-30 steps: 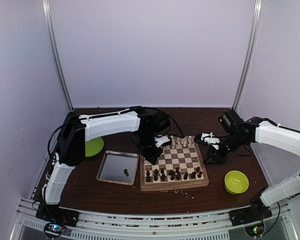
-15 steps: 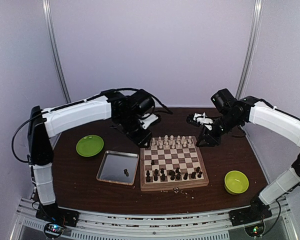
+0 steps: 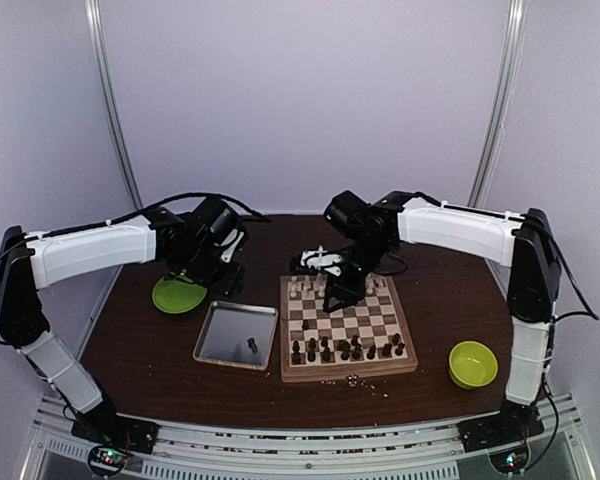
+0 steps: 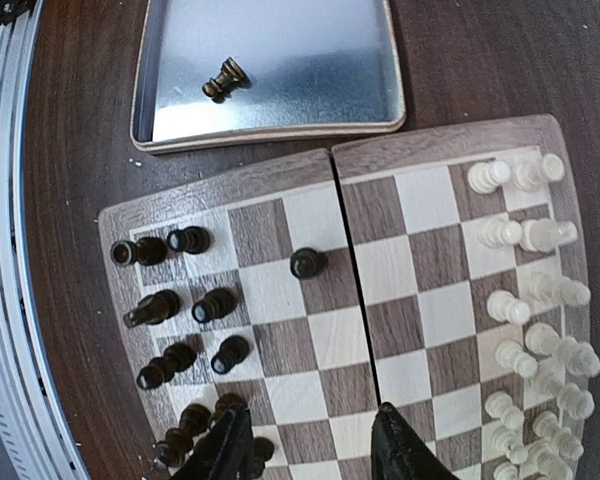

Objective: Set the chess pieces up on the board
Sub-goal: Pick up the pawn from the chessboard.

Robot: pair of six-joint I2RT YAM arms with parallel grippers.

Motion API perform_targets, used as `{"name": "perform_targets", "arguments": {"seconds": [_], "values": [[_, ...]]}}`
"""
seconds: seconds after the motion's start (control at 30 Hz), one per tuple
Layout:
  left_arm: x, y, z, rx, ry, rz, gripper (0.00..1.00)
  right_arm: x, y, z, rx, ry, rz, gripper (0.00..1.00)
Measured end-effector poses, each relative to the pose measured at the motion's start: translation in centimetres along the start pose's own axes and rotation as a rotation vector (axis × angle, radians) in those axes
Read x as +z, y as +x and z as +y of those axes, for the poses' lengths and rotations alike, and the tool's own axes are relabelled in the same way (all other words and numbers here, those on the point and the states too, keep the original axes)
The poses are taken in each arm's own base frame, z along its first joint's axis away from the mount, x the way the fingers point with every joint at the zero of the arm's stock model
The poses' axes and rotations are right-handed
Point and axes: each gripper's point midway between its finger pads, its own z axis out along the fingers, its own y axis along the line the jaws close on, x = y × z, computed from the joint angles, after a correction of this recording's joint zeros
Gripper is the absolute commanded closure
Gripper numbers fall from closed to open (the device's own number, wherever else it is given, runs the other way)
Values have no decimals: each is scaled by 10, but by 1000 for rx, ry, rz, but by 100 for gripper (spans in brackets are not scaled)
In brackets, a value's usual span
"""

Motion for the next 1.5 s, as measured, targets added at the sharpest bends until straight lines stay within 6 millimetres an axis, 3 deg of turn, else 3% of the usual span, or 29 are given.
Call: {"name": "perform_targets", "arguments": {"seconds": [0.1,0.4,0.63,0.83,1.5], "values": [[-3,8,10,-19,-38,-9,40,19,-8,3,-19,-18,28,58],[-10,13,24,-63,-71,-41,40,51,-21,4,-32,-21,78,59],[-10,11,23,-67,-69,-51,40,67,-13,5,-23,-34,119,60],[-8,12,23,-67,-69,-46,40,76,-18,1,-7,-32,123,62],[0,16,21,-70,-67,-21,41,88,-15,1,22,-49,147,93]]}}
